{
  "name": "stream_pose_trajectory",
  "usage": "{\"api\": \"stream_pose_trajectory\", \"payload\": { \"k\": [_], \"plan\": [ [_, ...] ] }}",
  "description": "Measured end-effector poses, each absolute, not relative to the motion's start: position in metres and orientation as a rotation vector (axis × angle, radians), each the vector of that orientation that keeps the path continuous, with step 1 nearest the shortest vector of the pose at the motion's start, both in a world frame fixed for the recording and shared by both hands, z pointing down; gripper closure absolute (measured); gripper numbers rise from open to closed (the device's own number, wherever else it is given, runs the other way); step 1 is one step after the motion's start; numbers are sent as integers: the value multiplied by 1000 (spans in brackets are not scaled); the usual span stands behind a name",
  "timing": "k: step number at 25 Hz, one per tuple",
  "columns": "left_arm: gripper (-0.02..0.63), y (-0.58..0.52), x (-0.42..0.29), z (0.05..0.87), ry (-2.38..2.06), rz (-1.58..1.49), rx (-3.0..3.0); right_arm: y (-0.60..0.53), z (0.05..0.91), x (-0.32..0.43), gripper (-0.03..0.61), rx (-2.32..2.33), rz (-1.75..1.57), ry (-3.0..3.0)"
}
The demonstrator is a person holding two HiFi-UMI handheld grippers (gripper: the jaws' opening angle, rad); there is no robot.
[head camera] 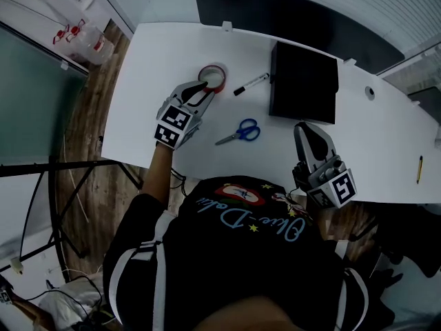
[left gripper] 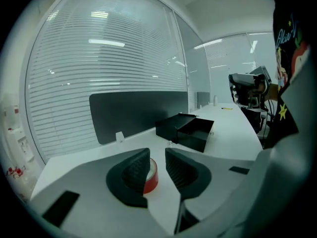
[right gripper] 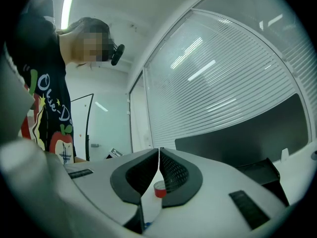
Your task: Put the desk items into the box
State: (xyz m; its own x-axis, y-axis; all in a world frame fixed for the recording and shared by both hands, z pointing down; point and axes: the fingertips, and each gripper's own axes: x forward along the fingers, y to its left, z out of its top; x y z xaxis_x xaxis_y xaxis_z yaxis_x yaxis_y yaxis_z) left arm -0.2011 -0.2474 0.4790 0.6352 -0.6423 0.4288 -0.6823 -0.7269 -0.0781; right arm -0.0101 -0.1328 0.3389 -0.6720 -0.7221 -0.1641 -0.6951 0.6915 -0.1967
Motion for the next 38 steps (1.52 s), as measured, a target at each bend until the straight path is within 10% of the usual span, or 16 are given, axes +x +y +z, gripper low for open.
{"api": "stream_pose_trajectory", "payload": {
  "k": [38],
  "plan": [
    [509, -281, -182, 590, -686, 1585, 2633, -145, 347, 19, 566, -1224, -215, 2620]
  ]
}}
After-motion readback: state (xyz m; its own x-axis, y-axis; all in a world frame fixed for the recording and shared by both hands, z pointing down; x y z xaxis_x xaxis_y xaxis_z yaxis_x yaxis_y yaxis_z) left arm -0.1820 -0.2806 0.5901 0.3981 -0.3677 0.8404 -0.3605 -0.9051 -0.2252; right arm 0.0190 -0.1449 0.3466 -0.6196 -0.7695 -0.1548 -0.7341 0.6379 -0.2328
